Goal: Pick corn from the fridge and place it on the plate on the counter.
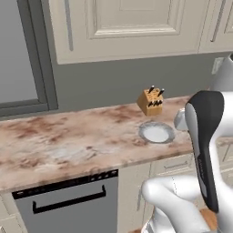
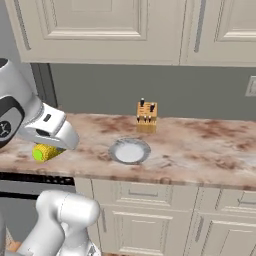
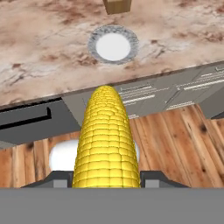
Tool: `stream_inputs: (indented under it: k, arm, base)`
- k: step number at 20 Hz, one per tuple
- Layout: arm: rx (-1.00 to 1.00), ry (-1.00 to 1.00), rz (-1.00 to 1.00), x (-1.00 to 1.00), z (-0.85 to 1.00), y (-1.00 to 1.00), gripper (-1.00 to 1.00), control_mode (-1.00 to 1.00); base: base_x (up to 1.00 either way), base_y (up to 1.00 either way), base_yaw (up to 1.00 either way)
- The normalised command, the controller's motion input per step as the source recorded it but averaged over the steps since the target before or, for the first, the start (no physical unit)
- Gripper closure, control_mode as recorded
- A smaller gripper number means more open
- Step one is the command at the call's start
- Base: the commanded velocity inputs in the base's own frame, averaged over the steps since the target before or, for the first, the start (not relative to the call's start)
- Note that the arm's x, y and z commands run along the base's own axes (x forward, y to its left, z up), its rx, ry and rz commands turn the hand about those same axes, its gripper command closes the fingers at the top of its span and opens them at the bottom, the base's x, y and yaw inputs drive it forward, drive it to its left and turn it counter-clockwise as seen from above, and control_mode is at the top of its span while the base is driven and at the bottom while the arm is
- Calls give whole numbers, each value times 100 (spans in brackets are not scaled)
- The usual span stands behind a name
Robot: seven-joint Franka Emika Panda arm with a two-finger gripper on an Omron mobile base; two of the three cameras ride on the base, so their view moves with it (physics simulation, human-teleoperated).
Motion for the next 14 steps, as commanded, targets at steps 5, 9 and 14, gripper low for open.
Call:
stream_inputs:
  k: [5,9,14]
  arm:
    - [0,0,0,0,0,0,100,100]
    - [0,0,0,0,0,0,100,100]
    - [0,0,0,0,0,0,100,100]
  base:
    - [54,-26,0]
    - [32,-30,6]
    - [9,-51,17]
